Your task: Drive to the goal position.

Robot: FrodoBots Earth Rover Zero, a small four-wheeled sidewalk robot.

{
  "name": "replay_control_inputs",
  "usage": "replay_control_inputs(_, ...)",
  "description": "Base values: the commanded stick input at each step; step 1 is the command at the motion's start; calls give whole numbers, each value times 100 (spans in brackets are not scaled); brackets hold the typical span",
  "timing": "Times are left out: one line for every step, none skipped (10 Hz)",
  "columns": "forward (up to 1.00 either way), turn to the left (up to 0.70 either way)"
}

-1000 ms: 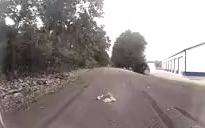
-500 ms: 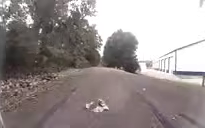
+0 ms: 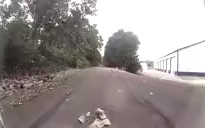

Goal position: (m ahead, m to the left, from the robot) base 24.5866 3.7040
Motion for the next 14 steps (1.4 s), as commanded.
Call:
replay_control_inputs(70, 0)
replay_control_inputs(70, 0)
replay_control_inputs(70, 0)
replay_control_inputs(70, 0)
replay_control_inputs(70, 0)
replay_control_inputs(70, 0)
replay_control_inputs(70, 0)
replay_control_inputs(70, 0)
replay_control_inputs(70, 0)
replay_control_inputs(70, 0)
replay_control_inputs(70, 1)
replay_control_inputs(70, 16)
replay_control_inputs(70, 31)
replay_control_inputs(70, 23)
